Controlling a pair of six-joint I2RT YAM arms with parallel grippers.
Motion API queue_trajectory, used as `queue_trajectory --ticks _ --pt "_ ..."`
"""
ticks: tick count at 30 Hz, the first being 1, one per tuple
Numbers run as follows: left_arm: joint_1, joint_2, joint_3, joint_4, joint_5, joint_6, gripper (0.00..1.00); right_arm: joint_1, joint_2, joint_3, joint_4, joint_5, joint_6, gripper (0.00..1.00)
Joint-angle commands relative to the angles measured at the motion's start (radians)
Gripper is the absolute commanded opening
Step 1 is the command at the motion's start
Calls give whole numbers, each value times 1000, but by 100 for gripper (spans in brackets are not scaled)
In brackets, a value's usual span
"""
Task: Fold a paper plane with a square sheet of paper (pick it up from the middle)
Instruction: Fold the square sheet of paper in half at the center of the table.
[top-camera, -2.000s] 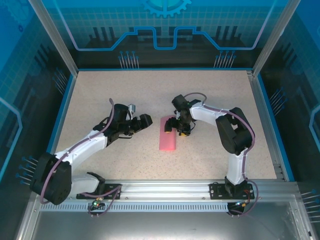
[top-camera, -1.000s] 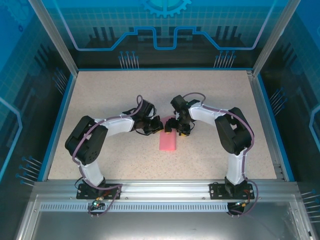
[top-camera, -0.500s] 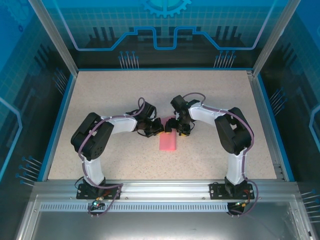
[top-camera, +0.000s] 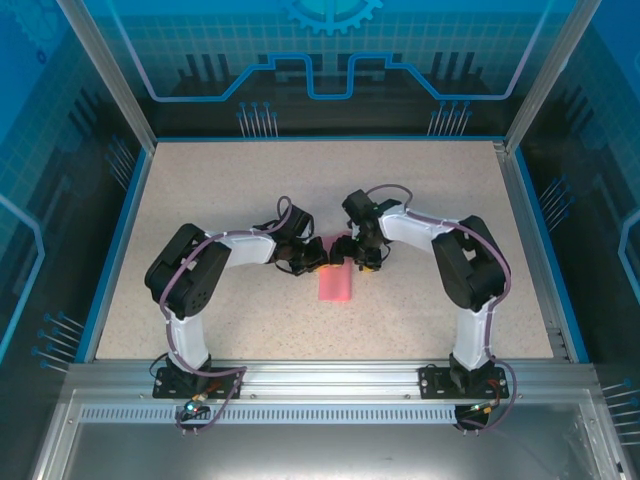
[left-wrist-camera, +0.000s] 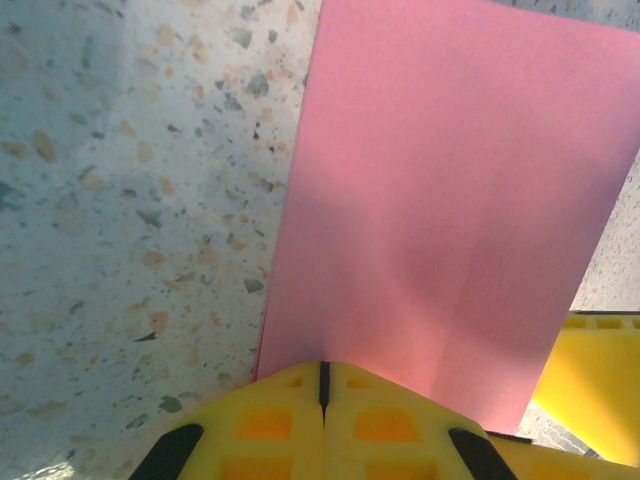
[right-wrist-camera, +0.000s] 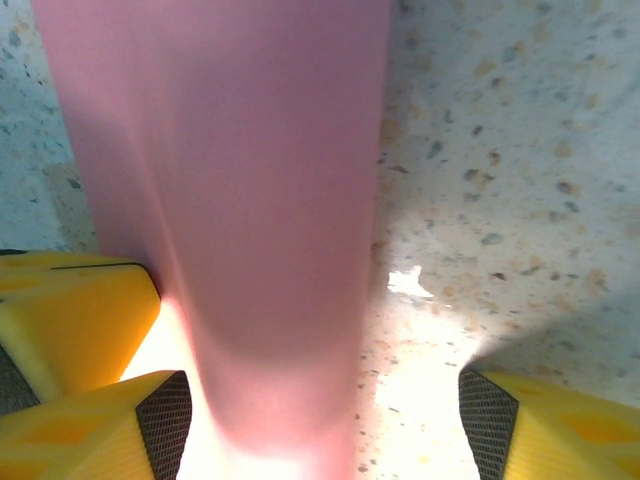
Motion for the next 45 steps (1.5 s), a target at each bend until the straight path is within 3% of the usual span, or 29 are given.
queue_trajectory --ticks 1,3,9,11,23,35,42,45 --pt "-5 33 -9 -52 -38 35 0 -36 -133 -59 68 -35 -28 75" --pt "-7 37 -6 -53 -36 38 0 -65 -198 -107 150 -122 -23 67" --pt "-8 47 -2 -55 -33 41 0 -95 -217 -197 356 -377 16 22" --pt "-7 50 3 -58 -32 42 0 -90 -193 -204 389 -404 32 9" --pt "-10 63 17 -78 -34 47 0 -105 -99 -280 481 -431 32 9" --pt "-14 72 10 -86 -43 47 0 -135 -52 -347 506 -431 -27 9" --pt "-17 75 3 -92 -55 47 0 -146 -27 -360 454 -358 -57 9" --pt "-17 76 1 -89 -53 47 0 -146 -52 -368 475 -397 -54 9"
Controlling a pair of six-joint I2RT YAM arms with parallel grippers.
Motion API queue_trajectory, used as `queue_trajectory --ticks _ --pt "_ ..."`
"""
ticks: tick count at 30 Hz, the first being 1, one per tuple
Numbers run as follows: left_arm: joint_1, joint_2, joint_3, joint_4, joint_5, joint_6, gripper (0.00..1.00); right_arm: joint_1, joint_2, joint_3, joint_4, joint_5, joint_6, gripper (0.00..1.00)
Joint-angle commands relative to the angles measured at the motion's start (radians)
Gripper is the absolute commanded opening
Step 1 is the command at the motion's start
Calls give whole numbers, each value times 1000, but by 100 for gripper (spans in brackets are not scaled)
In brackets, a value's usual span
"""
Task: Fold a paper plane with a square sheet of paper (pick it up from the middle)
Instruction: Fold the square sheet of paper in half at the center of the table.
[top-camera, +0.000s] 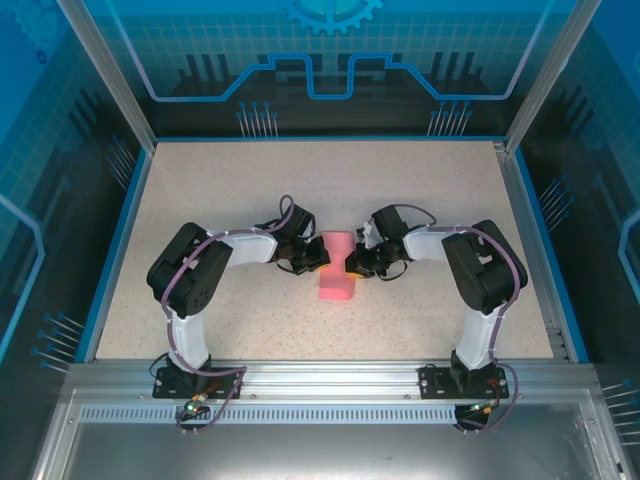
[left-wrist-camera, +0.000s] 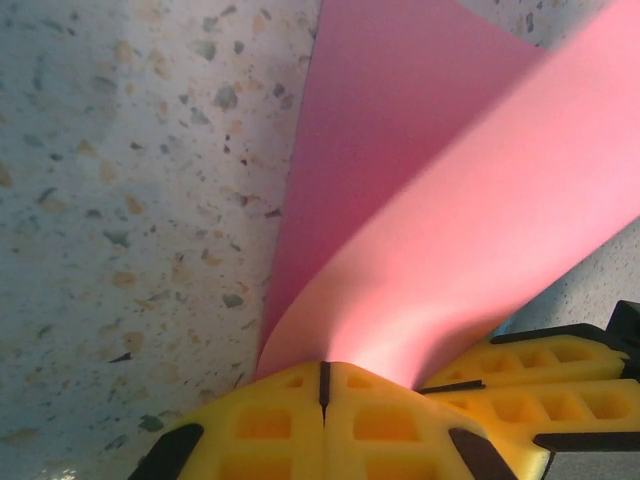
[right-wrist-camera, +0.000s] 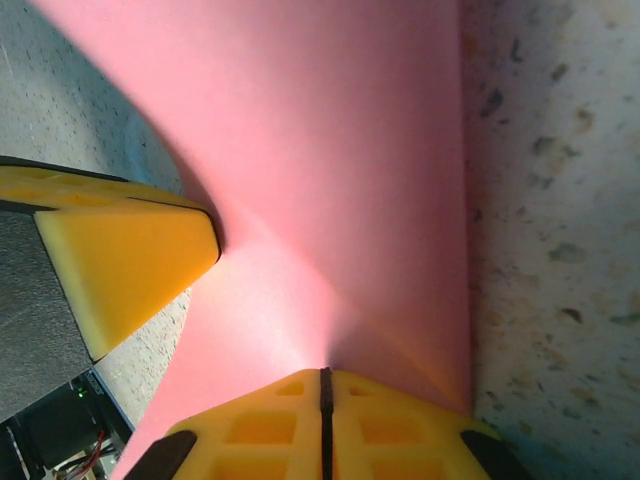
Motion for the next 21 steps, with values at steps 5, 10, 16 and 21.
queue_trajectory --ticks 5,10,16,21 --pt "-15 60 -9 -90 -53 28 0 -14 -89 -43 16 -56 -8 10" --pt "-16 62 -3 -95 -55 31 0 -14 -114 -80 32 -78 -6 10" --pt "-16 65 0 -99 -55 31 0 -12 -67 -126 57 -79 -4 10" --pt "-17 69 -2 -98 -55 31 0 -13 -64 -148 50 -56 -10 10"
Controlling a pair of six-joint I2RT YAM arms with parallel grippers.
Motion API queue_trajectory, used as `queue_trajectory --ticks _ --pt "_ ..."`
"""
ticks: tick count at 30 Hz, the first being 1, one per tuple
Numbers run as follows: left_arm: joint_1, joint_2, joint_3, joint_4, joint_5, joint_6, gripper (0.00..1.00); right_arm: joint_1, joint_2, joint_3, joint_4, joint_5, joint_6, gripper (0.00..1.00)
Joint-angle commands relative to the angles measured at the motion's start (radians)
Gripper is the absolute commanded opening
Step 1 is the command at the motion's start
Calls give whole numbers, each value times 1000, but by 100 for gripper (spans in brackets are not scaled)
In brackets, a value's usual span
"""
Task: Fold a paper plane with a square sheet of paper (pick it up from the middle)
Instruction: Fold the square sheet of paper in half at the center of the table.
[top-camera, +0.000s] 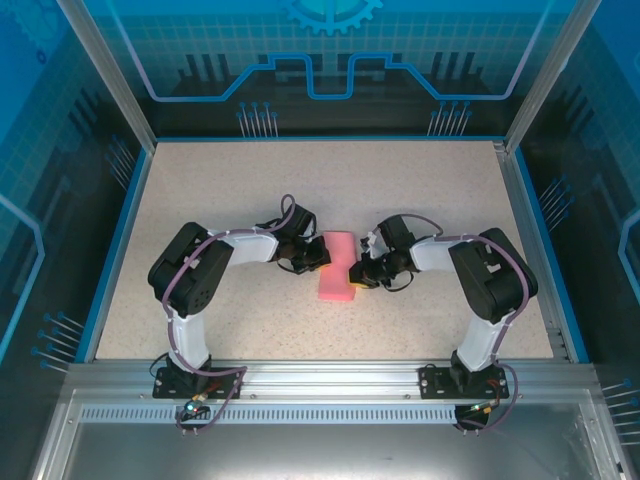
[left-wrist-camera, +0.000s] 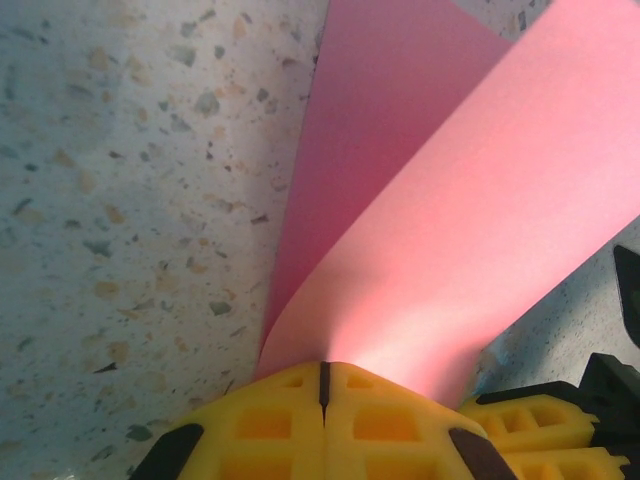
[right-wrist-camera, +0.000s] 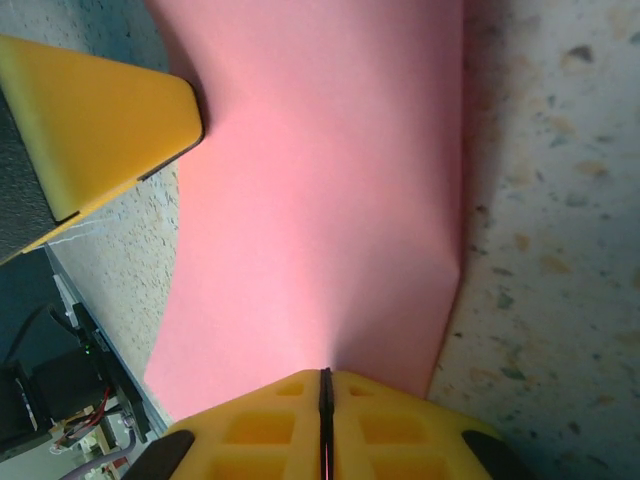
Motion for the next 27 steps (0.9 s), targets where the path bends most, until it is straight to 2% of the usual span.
queue_trajectory --ticks 1,8,22,27 --pt "-15 64 -13 -91 -54 16 0 -12 8 -15 -9 -5 -9 10" --pt "-17 64 -13 -95 -53 16 0 9 -67 -14 5 -48 8 10" --pt "-18 64 -13 -98 -58 19 0 25 -12 -75 33 3 21 9" --pt "-18 64 -13 -99 -60 16 0 32 -82 -69 17 -5 21 9"
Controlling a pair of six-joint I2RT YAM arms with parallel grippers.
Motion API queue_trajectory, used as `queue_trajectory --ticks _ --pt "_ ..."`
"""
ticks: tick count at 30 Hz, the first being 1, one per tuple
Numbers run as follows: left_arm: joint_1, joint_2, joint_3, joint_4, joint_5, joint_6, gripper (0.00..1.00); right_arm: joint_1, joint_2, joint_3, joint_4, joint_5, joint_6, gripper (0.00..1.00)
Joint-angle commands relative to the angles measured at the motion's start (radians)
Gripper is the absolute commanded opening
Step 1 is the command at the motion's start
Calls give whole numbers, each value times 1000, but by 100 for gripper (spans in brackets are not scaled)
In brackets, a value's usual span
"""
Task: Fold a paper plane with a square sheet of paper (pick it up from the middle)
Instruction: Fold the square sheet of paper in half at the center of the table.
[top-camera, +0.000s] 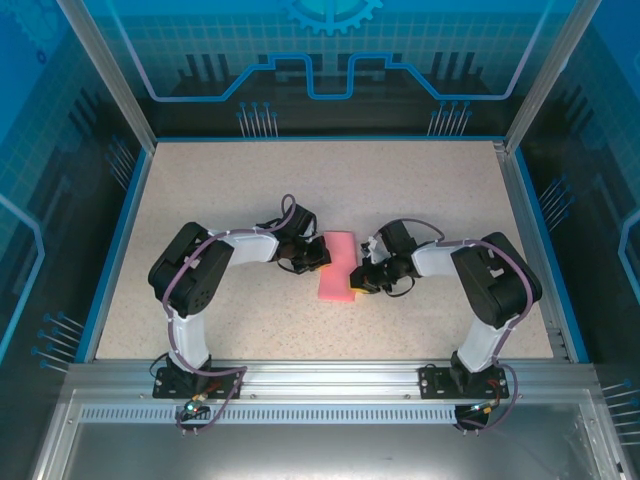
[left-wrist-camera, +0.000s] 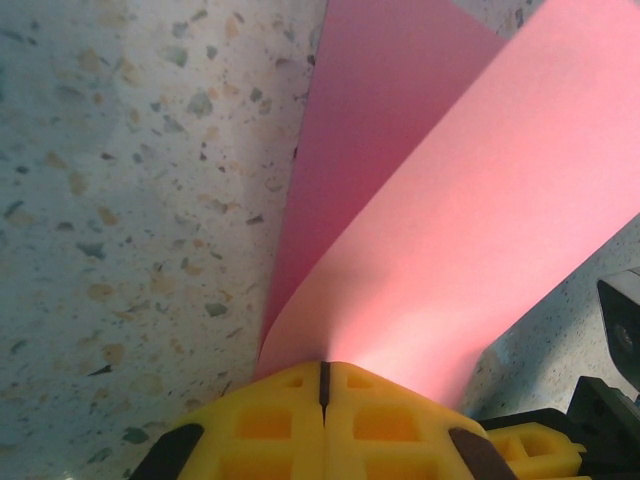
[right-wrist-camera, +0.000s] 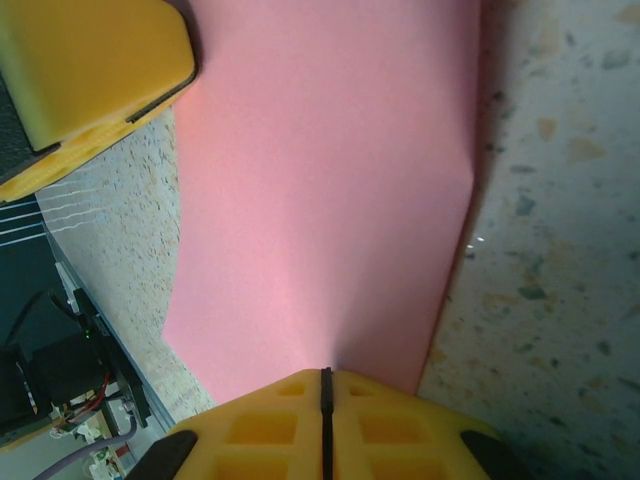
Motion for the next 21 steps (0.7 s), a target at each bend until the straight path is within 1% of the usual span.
queue_trajectory --ticks 1,6,11,15,21 --pt "-16 62 -13 -98 -59 13 0 22 -56 -9 -15 1 -3 9" --pt "-15 62 -11 -101 -59 15 0 44 -77 -15 -23 9 -1 9" --pt "-16 60 -12 -107 -59 19 0 48 -42 -61 23 3 18 8" --pt "-17 60 -13 -108 -59 19 0 50 -25 -84 24 20 17 8" --pt "-18 60 -9 -108 -59 20 0 55 -90 -79 4 14 19 8"
